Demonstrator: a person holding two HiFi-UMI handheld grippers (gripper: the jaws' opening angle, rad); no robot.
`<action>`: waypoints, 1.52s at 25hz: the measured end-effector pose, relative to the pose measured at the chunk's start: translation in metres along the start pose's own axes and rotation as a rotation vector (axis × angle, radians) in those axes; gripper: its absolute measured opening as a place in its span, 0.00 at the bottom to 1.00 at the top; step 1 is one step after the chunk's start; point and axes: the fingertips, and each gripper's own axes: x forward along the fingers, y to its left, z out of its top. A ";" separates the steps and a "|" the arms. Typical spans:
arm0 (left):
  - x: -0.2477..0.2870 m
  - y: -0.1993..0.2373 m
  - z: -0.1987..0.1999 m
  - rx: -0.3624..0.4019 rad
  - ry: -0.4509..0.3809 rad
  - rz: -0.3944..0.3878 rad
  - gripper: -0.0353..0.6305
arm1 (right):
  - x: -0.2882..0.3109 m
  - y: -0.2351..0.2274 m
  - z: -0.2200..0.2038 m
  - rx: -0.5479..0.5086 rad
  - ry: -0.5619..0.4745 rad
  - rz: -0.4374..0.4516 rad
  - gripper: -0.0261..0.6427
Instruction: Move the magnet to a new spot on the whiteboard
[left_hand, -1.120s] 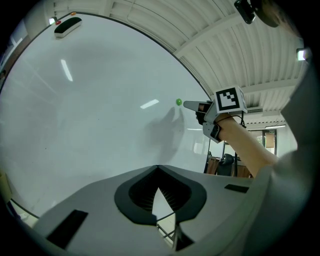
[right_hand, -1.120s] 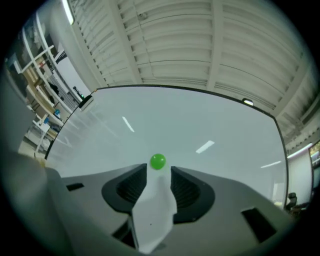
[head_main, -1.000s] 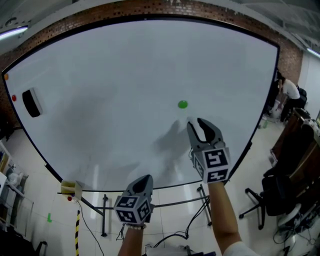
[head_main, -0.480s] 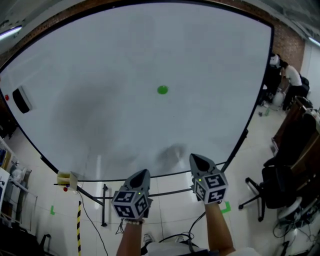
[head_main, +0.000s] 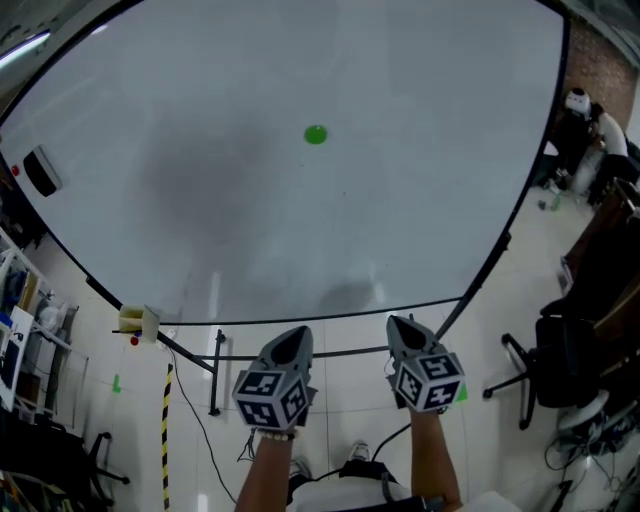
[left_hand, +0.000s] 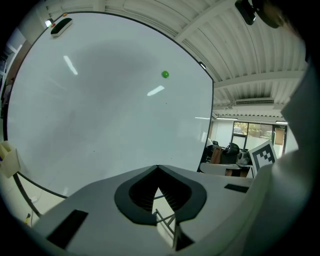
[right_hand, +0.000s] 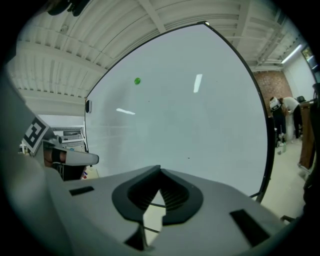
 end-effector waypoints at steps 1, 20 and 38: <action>-0.001 -0.001 -0.004 0.001 0.008 -0.004 0.05 | -0.002 0.002 -0.005 0.004 0.005 0.000 0.04; -0.192 0.080 -0.065 -0.003 0.047 -0.134 0.05 | -0.079 0.226 -0.101 -0.056 0.072 -0.091 0.04; -0.284 0.073 -0.073 -0.020 0.004 -0.151 0.05 | -0.151 0.306 -0.078 -0.120 0.030 -0.092 0.04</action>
